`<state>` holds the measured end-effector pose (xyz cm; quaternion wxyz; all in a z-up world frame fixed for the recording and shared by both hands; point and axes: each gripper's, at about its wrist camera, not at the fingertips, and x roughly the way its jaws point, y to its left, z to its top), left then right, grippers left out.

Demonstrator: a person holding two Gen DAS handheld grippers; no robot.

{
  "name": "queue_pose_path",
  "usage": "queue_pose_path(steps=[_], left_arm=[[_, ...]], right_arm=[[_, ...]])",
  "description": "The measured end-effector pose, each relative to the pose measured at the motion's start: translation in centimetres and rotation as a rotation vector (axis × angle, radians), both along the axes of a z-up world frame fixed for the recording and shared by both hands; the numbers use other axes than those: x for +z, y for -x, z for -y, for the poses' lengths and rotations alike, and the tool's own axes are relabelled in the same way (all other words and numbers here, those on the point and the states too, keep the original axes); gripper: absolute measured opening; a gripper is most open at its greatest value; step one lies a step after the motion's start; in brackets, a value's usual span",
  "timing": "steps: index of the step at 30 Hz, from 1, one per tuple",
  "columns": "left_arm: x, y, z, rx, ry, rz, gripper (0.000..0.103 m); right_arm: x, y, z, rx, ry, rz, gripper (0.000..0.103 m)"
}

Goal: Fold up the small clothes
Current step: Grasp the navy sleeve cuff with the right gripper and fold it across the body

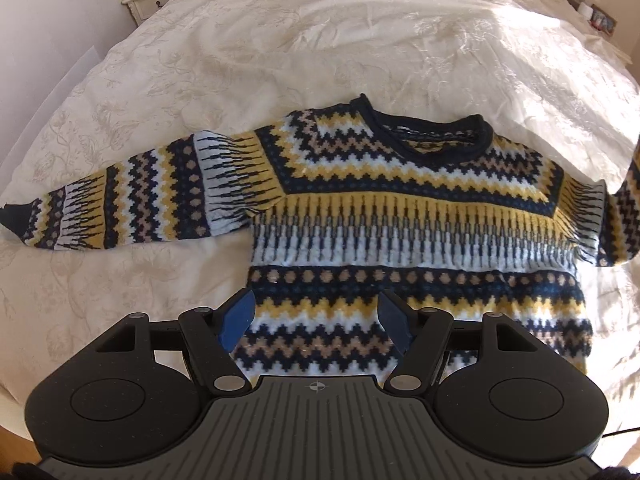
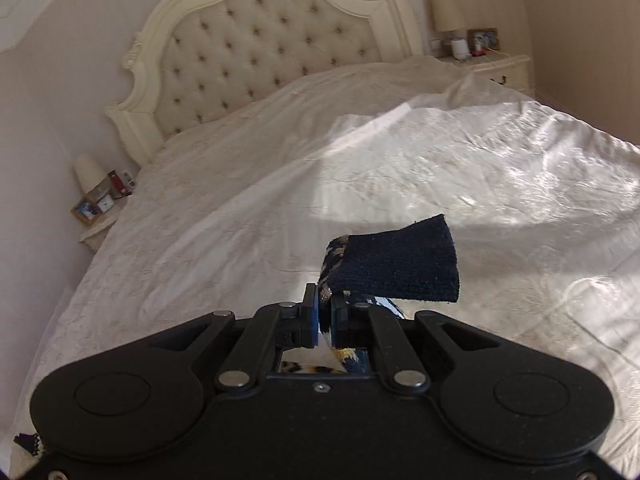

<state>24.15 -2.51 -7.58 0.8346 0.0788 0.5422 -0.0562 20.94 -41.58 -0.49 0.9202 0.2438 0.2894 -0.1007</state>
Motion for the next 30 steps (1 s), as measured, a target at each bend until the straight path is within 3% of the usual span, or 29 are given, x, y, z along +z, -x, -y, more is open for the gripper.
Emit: queue_pose_path(steps=[5,8,12,14,16,18,19,20,21,26,30], left_arm=[[-0.5,-0.8,-5.0,0.038,-0.004,-0.008,0.067],[-0.8,-1.2,-7.6,0.066,-0.011,-0.012,0.067],[-1.3,-1.6,-10.5,0.105,-0.021,-0.021,0.067],[-1.6,-1.8,-11.4,0.113,-0.027,-0.027,0.067],[-1.9,-2.0,-11.8,0.114,-0.032,-0.033,0.067],[-2.2,-2.3,-11.9,0.107,-0.032,-0.034,0.067],[-2.3,-2.5,-11.7,0.102,-0.032,-0.035,0.067],[-2.4,-2.7,-11.5,0.097,-0.032,-0.033,0.067],[-2.4,-2.9,-11.3,0.092,-0.030,-0.030,0.067],[-2.9,-4.7,-9.0,0.054,-0.005,-0.007,0.067],[-3.3,-6.0,-6.2,0.012,0.011,0.005,0.067]], right_arm=[[-1.3,-5.4,-10.2,0.193,-0.041,0.018,0.012],[-4.6,-8.2,-15.7,0.294,-0.076,-0.008,0.012],[-9.2,-10.5,-22.4,0.391,-0.069,-0.101,0.013],[-11.3,-11.0,-24.4,0.432,-0.078,-0.147,0.020],[-12.7,-10.9,-26.9,0.480,-0.062,-0.189,0.021],[-13.2,-10.4,-27.7,0.508,-0.046,-0.205,0.026],[-13.2,-10.0,-28.0,0.516,-0.044,-0.204,0.033],[-13.1,-9.6,-27.9,0.518,-0.042,-0.201,0.048],[-12.9,-9.3,-27.6,0.515,-0.035,-0.196,0.054],[-13.3,-8.0,-24.1,0.432,0.015,-0.247,0.053],[-14.1,-7.2,-19.5,0.349,-0.011,-0.296,0.054]])
